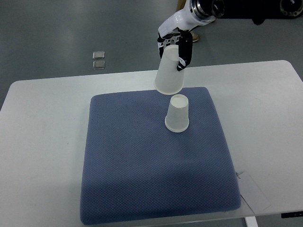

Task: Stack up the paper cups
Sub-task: 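Carry the cup over the cup on the pad and lower onto it, then hold the cup pressed onto the lower cup with the right hand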

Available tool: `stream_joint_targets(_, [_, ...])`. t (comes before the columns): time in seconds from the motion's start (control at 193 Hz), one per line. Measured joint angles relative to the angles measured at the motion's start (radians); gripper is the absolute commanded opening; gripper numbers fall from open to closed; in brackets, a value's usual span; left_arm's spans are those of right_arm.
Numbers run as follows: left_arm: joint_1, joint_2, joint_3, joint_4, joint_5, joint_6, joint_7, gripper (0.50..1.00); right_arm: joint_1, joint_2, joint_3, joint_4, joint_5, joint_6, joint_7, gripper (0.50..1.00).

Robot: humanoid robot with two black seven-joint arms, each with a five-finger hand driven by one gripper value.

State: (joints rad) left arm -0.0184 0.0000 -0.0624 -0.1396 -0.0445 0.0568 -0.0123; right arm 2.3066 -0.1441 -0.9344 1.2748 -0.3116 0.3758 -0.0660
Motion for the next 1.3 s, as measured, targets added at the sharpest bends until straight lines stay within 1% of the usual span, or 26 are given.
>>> stream_joint_targets(0.922, [0.0,0.0,0.001,0.0,0.0,0.0,0.0,1.0,-0.096,0.003,-0.015,0.003,-0.005,-0.041,0.0,0.703])
stream_joint_targets(1.3, [0.0,0.0,0.0,0.0,0.0,0.0,0.0,1.0,-0.111,0.001,-0.032,0.004,-0.009,-0.056,0.0,0.703])
